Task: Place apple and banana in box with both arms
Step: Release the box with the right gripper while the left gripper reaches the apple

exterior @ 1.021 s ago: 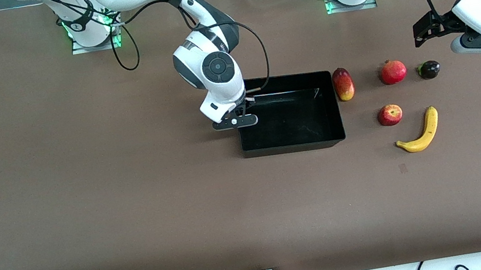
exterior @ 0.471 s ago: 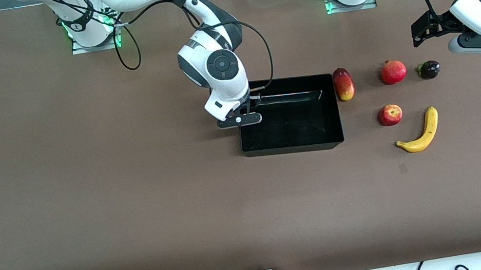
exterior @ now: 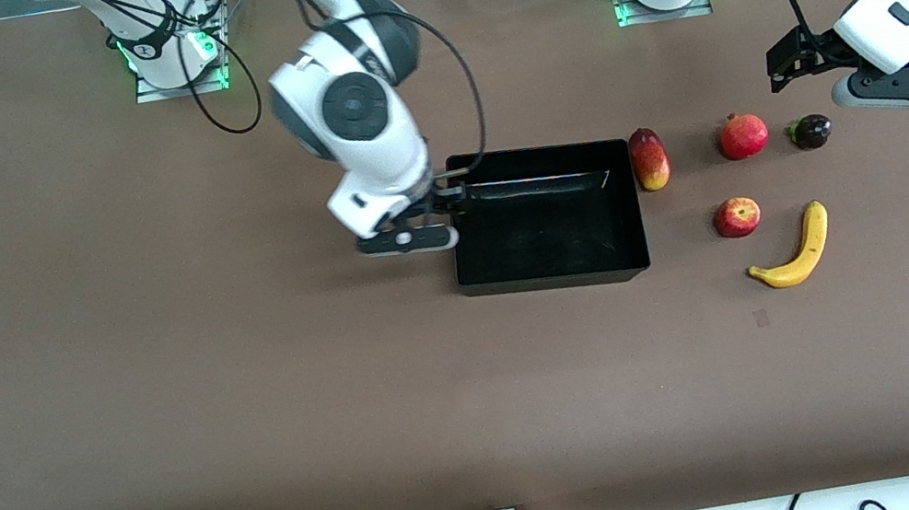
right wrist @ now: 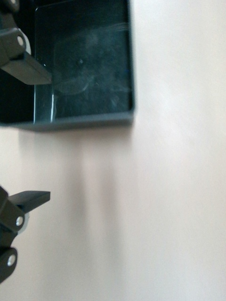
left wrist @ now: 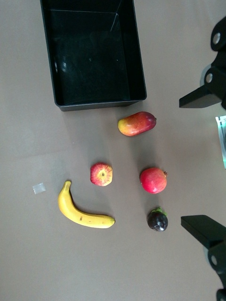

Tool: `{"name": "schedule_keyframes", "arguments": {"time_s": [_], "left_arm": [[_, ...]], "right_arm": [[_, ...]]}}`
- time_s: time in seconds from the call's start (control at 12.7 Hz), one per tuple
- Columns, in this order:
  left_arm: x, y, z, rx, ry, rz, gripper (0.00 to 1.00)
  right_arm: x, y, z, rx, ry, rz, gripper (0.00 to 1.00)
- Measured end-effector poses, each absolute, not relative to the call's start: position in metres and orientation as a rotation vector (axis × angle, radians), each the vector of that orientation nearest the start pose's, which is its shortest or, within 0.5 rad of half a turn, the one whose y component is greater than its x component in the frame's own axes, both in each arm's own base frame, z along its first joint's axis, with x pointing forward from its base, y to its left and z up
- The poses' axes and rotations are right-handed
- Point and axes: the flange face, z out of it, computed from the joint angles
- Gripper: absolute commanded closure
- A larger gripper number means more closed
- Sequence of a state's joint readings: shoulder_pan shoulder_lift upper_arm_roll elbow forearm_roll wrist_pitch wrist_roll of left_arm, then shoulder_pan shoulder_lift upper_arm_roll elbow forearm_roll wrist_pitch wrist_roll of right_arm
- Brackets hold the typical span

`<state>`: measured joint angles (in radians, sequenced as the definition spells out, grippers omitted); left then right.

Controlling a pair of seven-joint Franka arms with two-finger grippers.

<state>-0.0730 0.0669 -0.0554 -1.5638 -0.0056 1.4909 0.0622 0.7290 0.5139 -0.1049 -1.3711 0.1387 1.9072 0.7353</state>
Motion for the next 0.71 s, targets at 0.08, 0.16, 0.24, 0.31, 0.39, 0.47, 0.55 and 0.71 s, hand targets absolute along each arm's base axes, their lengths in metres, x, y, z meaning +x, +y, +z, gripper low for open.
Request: {"name": "schedule_keyframes", "arguments": {"time_s": [0.08, 0.16, 0.24, 0.31, 0.39, 0.47, 0.55, 0.71], "left_arm": [[0.564, -0.072, 0.573, -3.124, 0.302, 0.230, 0.00], [0.572, -0.073, 0.557, -3.125, 0.309, 0.233, 0.00], [0.580, -0.073, 0.538, -3.124, 0.331, 0.241, 0.00], [0.586, -0.073, 0.517, -3.121, 0.366, 0.270, 0.00], [0.590, -0.072, 0.493, -3.116, 0.405, 0.307, 0.00], [0.595, -0.072, 0.466, -3.113, 0.447, 0.323, 0.00], [0.598, -0.071, 0.440, -3.113, 0.482, 0.317, 0.00], [0.597, -0.063, 0.388, -3.112, 0.531, 0.309, 0.00]], "right_arm": [[0.572, 0.395, 0.456, -3.069, 0.212, 0.050, 0.00], [0.582, 0.357, 0.483, -3.085, 0.198, 0.049, 0.00], [0.591, 0.317, 0.504, -3.101, 0.204, 0.045, 0.00], [0.600, 0.278, 0.522, -3.115, 0.226, 0.044, 0.00], [0.606, 0.239, 0.536, -3.125, 0.264, 0.046, 0.00], [0.611, 0.203, 0.546, -3.133, 0.307, 0.052, 0.00], [0.614, 0.172, 0.553, -3.139, 0.344, 0.062, 0.00], [0.614, 0.120, 0.563, -3.156, 0.347, 0.115, 0.00]]}}
